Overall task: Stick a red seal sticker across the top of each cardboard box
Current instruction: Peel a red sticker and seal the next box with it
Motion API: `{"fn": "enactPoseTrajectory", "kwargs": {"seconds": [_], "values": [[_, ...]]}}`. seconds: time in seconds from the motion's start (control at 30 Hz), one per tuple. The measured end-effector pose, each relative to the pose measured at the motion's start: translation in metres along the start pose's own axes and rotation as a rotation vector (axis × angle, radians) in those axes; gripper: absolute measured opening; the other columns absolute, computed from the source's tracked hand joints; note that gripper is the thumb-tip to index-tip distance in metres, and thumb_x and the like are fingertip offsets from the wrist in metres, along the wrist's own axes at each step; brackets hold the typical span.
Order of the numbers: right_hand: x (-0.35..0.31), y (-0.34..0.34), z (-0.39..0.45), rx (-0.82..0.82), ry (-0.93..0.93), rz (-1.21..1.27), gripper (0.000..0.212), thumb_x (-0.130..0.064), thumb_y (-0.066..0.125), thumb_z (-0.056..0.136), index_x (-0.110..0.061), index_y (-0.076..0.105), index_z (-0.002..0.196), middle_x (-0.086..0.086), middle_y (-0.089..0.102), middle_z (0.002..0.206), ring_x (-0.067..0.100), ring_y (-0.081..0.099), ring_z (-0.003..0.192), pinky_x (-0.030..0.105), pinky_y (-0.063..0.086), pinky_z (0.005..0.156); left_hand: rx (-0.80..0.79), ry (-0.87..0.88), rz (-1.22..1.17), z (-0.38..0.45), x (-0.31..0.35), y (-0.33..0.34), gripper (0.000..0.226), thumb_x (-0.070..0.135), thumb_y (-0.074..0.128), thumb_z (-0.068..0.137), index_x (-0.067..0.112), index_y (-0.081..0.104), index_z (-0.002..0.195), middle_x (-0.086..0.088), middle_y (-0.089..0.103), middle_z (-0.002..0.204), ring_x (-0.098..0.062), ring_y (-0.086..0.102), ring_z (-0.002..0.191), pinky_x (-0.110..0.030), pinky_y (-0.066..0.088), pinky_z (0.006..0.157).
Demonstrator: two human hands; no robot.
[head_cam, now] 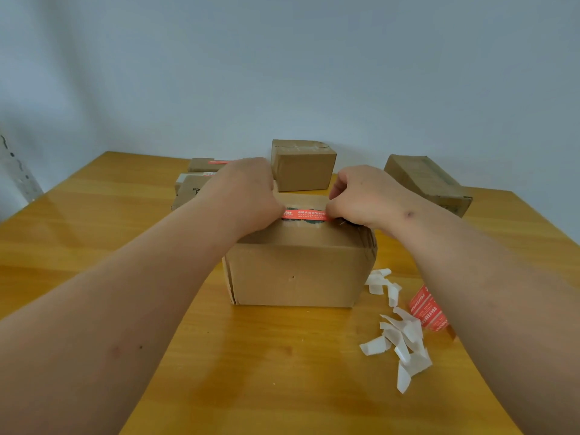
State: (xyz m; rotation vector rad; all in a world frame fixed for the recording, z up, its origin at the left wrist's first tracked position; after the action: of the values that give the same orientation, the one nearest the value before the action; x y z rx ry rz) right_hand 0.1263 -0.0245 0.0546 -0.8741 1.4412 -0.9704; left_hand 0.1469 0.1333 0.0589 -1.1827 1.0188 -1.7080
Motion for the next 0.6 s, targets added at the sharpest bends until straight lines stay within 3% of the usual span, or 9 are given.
{"fn": "enactPoseTrajectory", "kwargs": {"seconds": [0.1,0.17,0.2,0.3,0.37,0.43,0.53,0.6], "values": [[0.000,-0.001,0.001,0.008,-0.012,-0.003,0.015,-0.013,0.056,0.082,-0.014,0.063,0.096,0.006,0.066,0.094,0.023,0.063,0.090,0.032,0.051,0.072,-0.032,-0.031,-0.094,-0.002,-0.006,0.000,0.019,0.020,0.063,0.083,0.024,0.055,0.100,0.012,0.047,0.081,-0.014,0.047,0.082,-0.020,0.029,0.054],[-0.001,-0.002,0.003,0.020,-0.018,-0.004,0.015,-0.020,0.055,0.082,-0.013,0.061,0.094,0.006,0.067,0.089,0.022,0.063,0.085,0.031,0.049,0.067,-0.019,-0.022,-0.095,-0.002,-0.004,0.000,0.014,0.023,0.060,0.084,0.024,0.056,0.098,0.010,0.052,0.085,-0.015,0.048,0.082,-0.022,0.028,0.054],[-0.002,-0.001,0.004,0.024,-0.013,-0.008,0.017,-0.027,0.056,0.082,-0.012,0.060,0.091,0.006,0.066,0.084,0.021,0.063,0.080,0.030,0.047,0.063,-0.011,-0.014,-0.070,-0.003,0.000,0.000,0.012,0.030,0.059,0.085,0.023,0.056,0.095,0.007,0.056,0.087,-0.017,0.050,0.083,-0.025,0.029,0.053],[-0.003,0.004,0.009,0.030,0.022,-0.125,0.041,-0.054,0.062,0.077,-0.015,0.051,0.071,0.002,0.057,0.068,0.019,0.056,0.062,0.027,0.037,0.050,-0.061,-0.011,0.020,-0.003,0.005,0.006,0.042,0.062,0.055,0.081,0.021,0.054,0.088,0.003,0.056,0.085,-0.021,0.055,0.084,-0.031,0.038,0.060],[-0.004,0.007,0.010,0.029,0.036,-0.183,0.048,-0.062,0.064,0.073,-0.016,0.049,0.069,0.001,0.055,0.067,0.019,0.056,0.062,0.026,0.036,0.049,-0.093,-0.022,0.046,-0.002,0.005,0.010,0.046,0.065,0.058,0.078,0.021,0.054,0.088,0.003,0.057,0.086,-0.022,0.056,0.084,-0.033,0.045,0.066],[-0.002,0.005,0.010,0.005,0.034,-0.161,0.042,-0.054,0.068,0.075,-0.014,0.056,0.077,0.002,0.060,0.071,0.020,0.061,0.067,0.027,0.043,0.054,-0.095,-0.035,0.018,-0.001,0.001,0.010,0.033,0.052,0.063,0.080,0.020,0.056,0.089,0.003,0.059,0.086,-0.019,0.056,0.080,-0.031,0.046,0.064],[0.002,-0.001,0.006,-0.027,0.019,-0.103,0.029,-0.031,0.068,0.081,-0.011,0.059,0.101,0.003,0.063,0.087,0.016,0.059,0.073,0.029,0.048,0.062,-0.079,-0.049,-0.090,-0.003,-0.003,0.005,0.009,0.023,0.062,0.084,0.021,0.057,0.091,0.009,0.052,0.082,-0.006,0.046,0.071,-0.024,0.033,0.053],[0.004,-0.002,0.006,-0.023,0.017,-0.085,0.033,-0.020,0.063,0.083,-0.011,0.055,0.114,0.003,0.059,0.099,0.017,0.057,0.081,0.032,0.050,0.069,-0.079,-0.057,-0.169,-0.005,-0.005,0.003,0.015,0.014,0.059,0.085,0.024,0.056,0.096,0.013,0.046,0.081,-0.004,0.042,0.070,-0.021,0.029,0.053]]}}
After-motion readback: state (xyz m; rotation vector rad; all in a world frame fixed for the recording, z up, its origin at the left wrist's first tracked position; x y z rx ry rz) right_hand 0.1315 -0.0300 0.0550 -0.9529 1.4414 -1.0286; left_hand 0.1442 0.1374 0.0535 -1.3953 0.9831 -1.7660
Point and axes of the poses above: each hand's wrist, its own z-axis towards the middle knuckle, its own y-axis out of the palm, x = y × z, the point moved 9 cm from there along z, towards the middle knuckle
